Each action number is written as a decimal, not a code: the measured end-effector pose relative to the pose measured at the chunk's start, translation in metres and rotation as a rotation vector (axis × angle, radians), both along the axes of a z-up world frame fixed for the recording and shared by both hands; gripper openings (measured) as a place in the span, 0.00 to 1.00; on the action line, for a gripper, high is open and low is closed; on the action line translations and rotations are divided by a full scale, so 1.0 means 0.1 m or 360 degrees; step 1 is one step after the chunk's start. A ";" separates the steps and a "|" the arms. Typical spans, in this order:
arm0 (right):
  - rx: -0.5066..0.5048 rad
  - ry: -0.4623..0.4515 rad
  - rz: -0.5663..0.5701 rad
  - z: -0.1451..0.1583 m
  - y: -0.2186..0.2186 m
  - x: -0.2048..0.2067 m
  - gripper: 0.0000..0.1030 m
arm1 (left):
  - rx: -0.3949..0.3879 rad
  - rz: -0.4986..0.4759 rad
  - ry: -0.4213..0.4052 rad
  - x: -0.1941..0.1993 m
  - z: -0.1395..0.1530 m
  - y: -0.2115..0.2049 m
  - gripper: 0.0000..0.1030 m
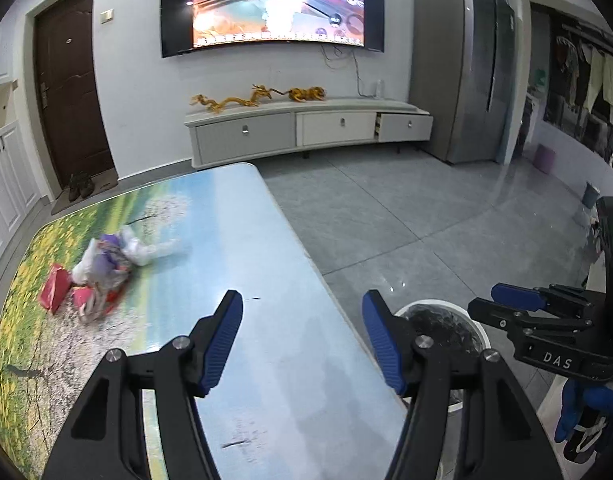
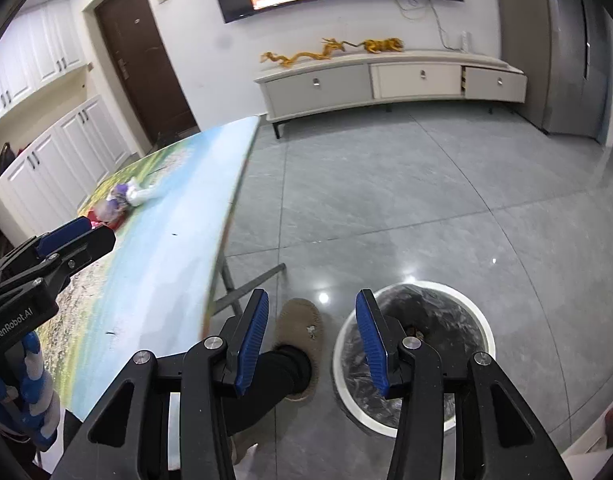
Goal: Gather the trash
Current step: 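Move both open tools back over the table toward the trash pile, then grasp the pink snack bag with the left tool while the right tool grasps clear plastic, then carry both items over the bin and open both tools to drop them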
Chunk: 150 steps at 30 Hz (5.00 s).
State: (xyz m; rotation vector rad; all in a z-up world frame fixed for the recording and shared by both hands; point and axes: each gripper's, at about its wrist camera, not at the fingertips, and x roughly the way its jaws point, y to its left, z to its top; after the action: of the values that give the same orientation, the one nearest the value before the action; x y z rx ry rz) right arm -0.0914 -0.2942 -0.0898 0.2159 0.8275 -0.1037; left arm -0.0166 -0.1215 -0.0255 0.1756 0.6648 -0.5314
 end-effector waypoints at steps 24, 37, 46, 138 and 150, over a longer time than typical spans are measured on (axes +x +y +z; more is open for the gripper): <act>-0.0208 0.0017 0.0372 0.44 1.33 0.46 0.44 | -0.0249 0.0397 -0.0033 0.16 0.08 1.45 0.59; -0.0179 0.0024 0.0583 0.40 1.82 0.86 0.44 | -0.0200 0.0727 0.0061 0.39 -0.17 2.68 0.59; -0.0116 0.0028 0.0738 0.24 2.11 1.45 0.45 | -0.0187 0.0709 0.0172 1.00 -0.28 2.93 0.59; 0.0253 0.0141 -0.0236 -0.92 -1.18 -0.28 0.26 | 0.0433 -0.0588 0.0099 -0.19 -0.59 -1.72 0.30; 0.0297 0.0200 -0.0361 -1.14 -1.40 -0.25 0.41 | 0.0372 -0.0724 0.0183 -0.19 -0.80 -2.11 0.33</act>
State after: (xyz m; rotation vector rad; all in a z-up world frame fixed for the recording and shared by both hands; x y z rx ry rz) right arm -0.1163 -0.4344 -0.2039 0.4828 0.9366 -0.2553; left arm -0.0355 -0.3324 -0.1060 0.5268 0.8037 -0.9045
